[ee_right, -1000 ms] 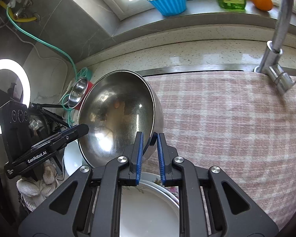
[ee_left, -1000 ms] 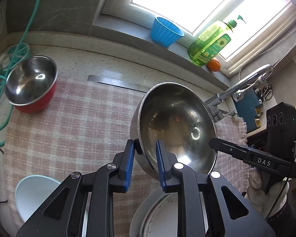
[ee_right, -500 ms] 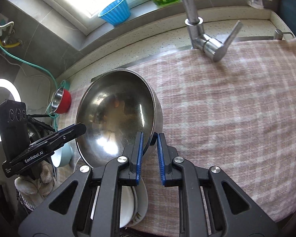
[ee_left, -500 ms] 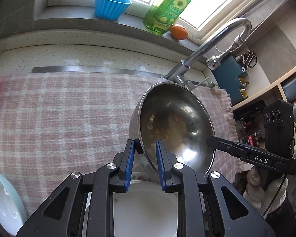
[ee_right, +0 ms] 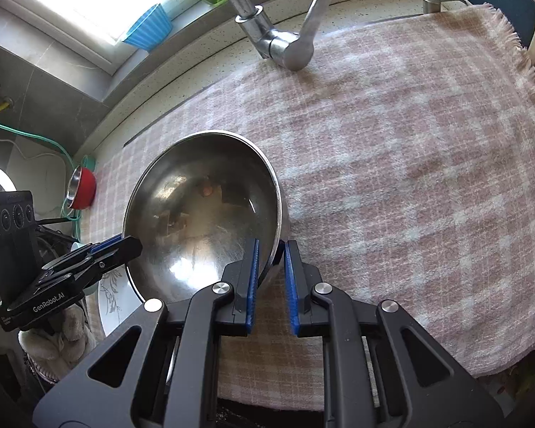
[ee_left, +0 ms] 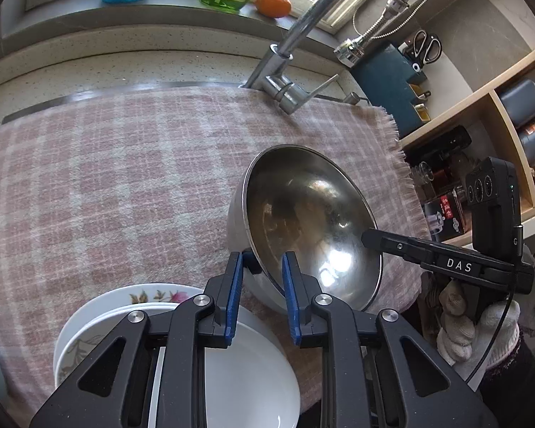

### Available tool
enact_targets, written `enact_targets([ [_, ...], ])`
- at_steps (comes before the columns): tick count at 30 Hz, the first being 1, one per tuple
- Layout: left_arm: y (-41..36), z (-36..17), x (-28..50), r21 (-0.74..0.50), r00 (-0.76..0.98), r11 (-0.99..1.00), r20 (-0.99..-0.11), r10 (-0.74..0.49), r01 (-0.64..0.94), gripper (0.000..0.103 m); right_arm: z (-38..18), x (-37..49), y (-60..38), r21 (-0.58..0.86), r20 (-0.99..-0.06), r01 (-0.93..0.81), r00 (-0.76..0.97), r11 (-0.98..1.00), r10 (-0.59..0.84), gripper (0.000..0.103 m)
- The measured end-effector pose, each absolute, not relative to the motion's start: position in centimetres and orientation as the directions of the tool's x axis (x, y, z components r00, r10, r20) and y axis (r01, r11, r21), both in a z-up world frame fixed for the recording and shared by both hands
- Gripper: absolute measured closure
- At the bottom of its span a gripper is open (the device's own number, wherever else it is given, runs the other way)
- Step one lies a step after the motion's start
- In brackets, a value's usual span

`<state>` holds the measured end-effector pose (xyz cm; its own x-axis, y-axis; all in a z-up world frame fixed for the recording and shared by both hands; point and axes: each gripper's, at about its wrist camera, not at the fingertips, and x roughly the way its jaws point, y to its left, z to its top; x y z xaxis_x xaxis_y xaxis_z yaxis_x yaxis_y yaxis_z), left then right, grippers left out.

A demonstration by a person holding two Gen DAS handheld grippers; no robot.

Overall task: Organize plates and bowls
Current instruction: 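Lift the large steel bowl and lower it beside the plate stack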

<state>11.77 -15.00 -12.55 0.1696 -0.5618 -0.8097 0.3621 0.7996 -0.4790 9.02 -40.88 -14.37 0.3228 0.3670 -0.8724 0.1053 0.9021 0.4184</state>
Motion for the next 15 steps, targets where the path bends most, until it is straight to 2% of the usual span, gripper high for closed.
enact_targets([
  [15,-15.9,-13.5,10.5,-0.470,0.136,0.798,-0.824,-0.550,0.376,0.083,-15.2,8.2,-41.6,0.414,-0.878,0.121,0.317,0.902,0.360,0.088],
])
